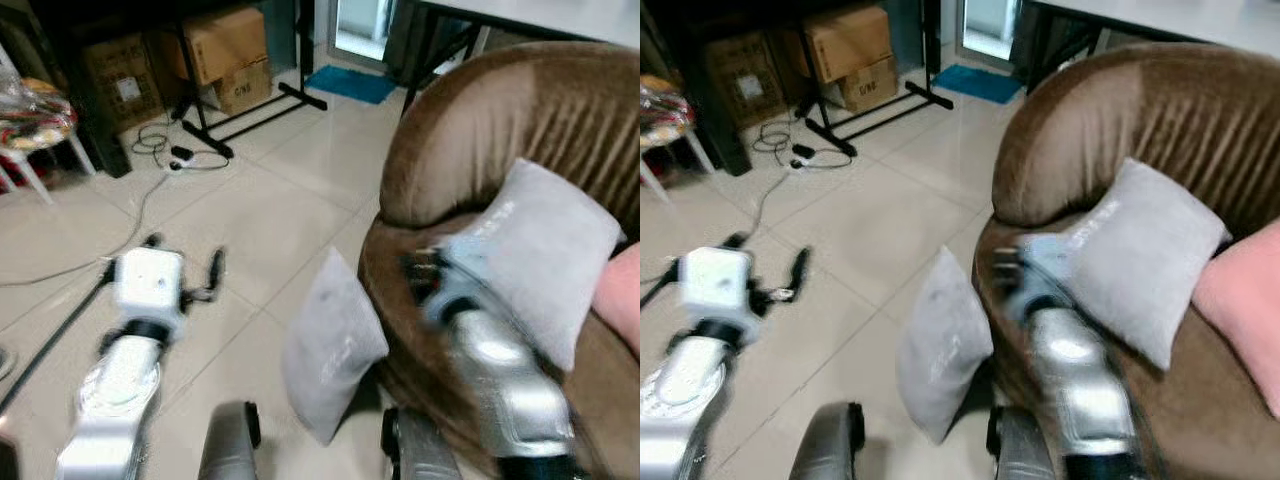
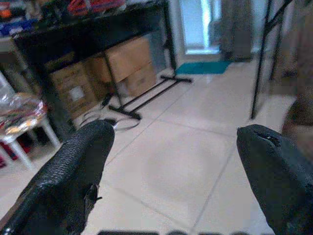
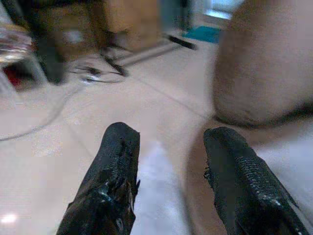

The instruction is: Move the pillow to the sofa from floor

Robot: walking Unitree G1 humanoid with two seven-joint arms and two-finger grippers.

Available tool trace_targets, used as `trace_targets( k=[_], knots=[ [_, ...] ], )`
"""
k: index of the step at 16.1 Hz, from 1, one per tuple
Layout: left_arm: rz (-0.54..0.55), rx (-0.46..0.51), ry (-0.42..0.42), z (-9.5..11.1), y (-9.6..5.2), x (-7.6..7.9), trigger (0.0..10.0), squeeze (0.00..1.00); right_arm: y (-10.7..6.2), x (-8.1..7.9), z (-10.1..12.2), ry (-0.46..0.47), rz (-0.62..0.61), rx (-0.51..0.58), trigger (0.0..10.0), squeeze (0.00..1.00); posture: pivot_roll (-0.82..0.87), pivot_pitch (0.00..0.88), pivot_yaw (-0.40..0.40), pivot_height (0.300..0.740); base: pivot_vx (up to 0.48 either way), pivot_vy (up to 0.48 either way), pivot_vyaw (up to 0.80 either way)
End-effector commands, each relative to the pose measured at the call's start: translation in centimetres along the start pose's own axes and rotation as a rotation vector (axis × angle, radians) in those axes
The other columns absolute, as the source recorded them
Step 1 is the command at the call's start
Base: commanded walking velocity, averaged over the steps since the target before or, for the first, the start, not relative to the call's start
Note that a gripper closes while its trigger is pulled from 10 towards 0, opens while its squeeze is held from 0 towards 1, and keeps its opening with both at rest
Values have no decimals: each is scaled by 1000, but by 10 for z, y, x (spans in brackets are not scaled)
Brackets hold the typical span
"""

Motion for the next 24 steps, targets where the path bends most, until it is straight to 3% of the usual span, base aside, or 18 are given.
trace_targets(
  k=[1,4,11,20,24],
  knots=[
    [-27,22,-9,5,2,8,10000,0,-4,5,-1,-54,33,-7,10000,0,32,0,-9,570,0,0,800],
    [-15,13,1,4,3,8,10000,0,-6,-3,1,-52,131,10,10000,0,32,0,-11,570,0,0,533],
    [-12,4,13,1,1,7,10000,0,-11,6,-12,-63,143,-24,10000,0,33,0,-15,570,0,0,0],
    [-20,-5,23,-1,-2,8,10000,0,-14,5,-15,-54,151,-22,10000,0,33,0,-11,475,0,0,0],
    [-39,-33,24,-8,-7,12,10000,0,-7,6,-23,-114,165,-56,10000,0,15,0,-1,452,0,0,0]
  ],
)
Point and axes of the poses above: a point about 5 cm out from each wrist's last joint towards the gripper, its own y axis pointing out of the wrist towards the gripper, its own z axis along the axis of the wrist's last joint, x = y × z, the point moved 2 cm from there along y, pointing out of the wrist towards the gripper
